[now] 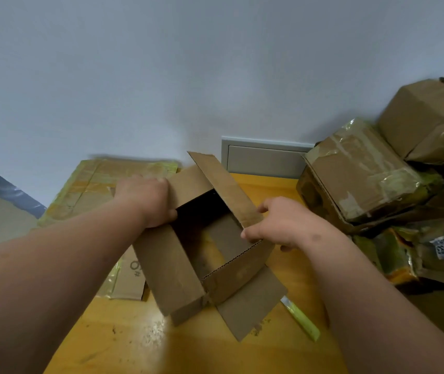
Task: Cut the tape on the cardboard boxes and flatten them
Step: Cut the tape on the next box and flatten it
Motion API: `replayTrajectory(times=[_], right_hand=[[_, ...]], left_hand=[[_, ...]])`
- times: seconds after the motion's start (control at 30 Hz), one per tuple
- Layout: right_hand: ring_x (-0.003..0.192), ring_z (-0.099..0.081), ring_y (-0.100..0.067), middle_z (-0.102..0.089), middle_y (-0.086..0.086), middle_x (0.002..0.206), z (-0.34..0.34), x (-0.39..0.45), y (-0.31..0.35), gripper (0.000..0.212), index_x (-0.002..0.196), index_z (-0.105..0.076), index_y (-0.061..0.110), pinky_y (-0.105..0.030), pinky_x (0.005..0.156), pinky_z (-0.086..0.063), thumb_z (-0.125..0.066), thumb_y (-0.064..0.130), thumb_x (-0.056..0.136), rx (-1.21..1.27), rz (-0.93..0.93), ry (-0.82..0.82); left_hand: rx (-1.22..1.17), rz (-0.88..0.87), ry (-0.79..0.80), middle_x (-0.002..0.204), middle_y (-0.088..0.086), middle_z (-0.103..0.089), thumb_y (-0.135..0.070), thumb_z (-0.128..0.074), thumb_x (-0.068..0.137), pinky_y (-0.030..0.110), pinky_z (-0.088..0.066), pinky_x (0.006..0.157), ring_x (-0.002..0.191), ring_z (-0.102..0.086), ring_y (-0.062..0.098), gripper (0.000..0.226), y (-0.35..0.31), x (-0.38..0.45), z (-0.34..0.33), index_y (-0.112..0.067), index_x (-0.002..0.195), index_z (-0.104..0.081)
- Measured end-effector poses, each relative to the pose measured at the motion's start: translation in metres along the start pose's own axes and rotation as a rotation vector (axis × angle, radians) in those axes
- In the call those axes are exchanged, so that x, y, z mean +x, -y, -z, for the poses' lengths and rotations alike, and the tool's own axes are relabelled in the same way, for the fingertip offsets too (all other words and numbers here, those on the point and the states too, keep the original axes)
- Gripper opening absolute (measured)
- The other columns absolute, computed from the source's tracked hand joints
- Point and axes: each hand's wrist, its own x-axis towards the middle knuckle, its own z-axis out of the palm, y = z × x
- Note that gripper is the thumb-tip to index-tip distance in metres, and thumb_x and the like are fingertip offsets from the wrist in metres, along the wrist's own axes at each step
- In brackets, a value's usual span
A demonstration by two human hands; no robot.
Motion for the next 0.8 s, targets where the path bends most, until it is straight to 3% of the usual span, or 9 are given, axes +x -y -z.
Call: replayTrajectory(times=[0.1,0.2,0.3,0.47,0.7,0.77,0.8], right_hand=[[0.080,-0.062,-0.018,-0.062,0.001,0.086,0.003,0.001,-0.010,0.013,0.090,-0.059,0.028,-0.043,0.078,-0.061,-0.062,0.039,0.084,0.136,0.021,-0.046],[0.083,-0.065,-0.027,-0.064,-0.010,0.090,0.008,0.001,-0.018,0.020,0.084,-0.059,0.015,-0.045,0.075,-0.061,-0.047,0.027,0.094,0.482,-0.073,-0.085],[0.087,-0.071,-0.027,-0.071,-0.010,0.096,0.004,-0.004,-0.020,0.019,0.094,-0.063,0.020,-0.043,0.074,-0.062,-0.045,0.022,0.096,0.746,-0.077,-0.045],[0.103,-0.065,-0.024,-0.068,-0.005,0.108,-0.002,-0.012,-0.016,0.012,0.098,-0.061,0.025,-0.051,0.097,-0.050,-0.049,0.027,0.099,0.900,0.064,-0.024],[0.107,-0.063,-0.024,-0.069,-0.002,0.108,0.014,-0.040,-0.001,0.020,0.100,-0.067,0.025,-0.051,0.098,-0.050,-0.051,0.038,0.099,0.917,0.234,-0.168],[0.111,-0.060,-0.022,-0.066,-0.001,0.115,0.013,-0.048,0.006,0.028,0.112,-0.065,0.026,-0.049,0.098,-0.051,-0.048,0.044,0.100,0.881,0.271,-0.195],[0.111,-0.059,-0.020,-0.064,0.001,0.118,0.011,-0.051,0.010,0.034,0.120,-0.063,0.025,-0.046,0.097,-0.052,-0.046,0.047,0.100,0.838,0.297,-0.213]], left_hand=[[-0.051,-0.059,-0.034,0.110,0.002,-0.065,-0.070,-0.039,0.084,0.035,-0.045,0.071,0.100,-0.059,0.029,0.054,0.008,0.001,-0.001,-0.027,0.114,-0.051],[-0.374,0.040,-0.058,0.108,0.010,-0.067,-0.061,-0.029,0.097,0.036,-0.049,0.077,0.096,-0.062,0.033,0.055,0.015,-0.001,0.002,-0.020,0.116,-0.060],[-0.802,0.195,-0.035,0.105,0.016,-0.066,-0.059,-0.032,0.100,0.037,-0.046,0.082,0.098,-0.060,0.035,0.066,0.018,-0.003,0.017,-0.004,0.114,-0.063],[-1.206,0.231,0.042,0.110,0.013,-0.066,-0.058,-0.042,0.099,0.046,-0.050,0.096,0.102,-0.061,0.034,0.058,0.016,-0.009,0.046,-0.008,0.115,-0.064],[-1.593,0.195,0.189,0.085,0.003,-0.077,-0.056,-0.042,0.100,0.036,-0.054,0.068,0.081,-0.071,0.024,0.048,0.027,-0.031,0.085,-0.015,0.107,-0.067],[-1.674,0.218,0.203,0.080,0.001,-0.076,-0.058,-0.043,0.098,0.032,-0.055,0.059,0.073,-0.071,0.020,0.050,0.028,-0.039,0.088,-0.014,0.113,-0.062],[-1.729,0.234,0.210,0.085,0.004,-0.076,-0.059,-0.044,0.097,0.033,-0.056,0.060,0.079,-0.072,0.022,0.053,0.027,-0.042,0.088,-0.013,0.117,-0.060]])
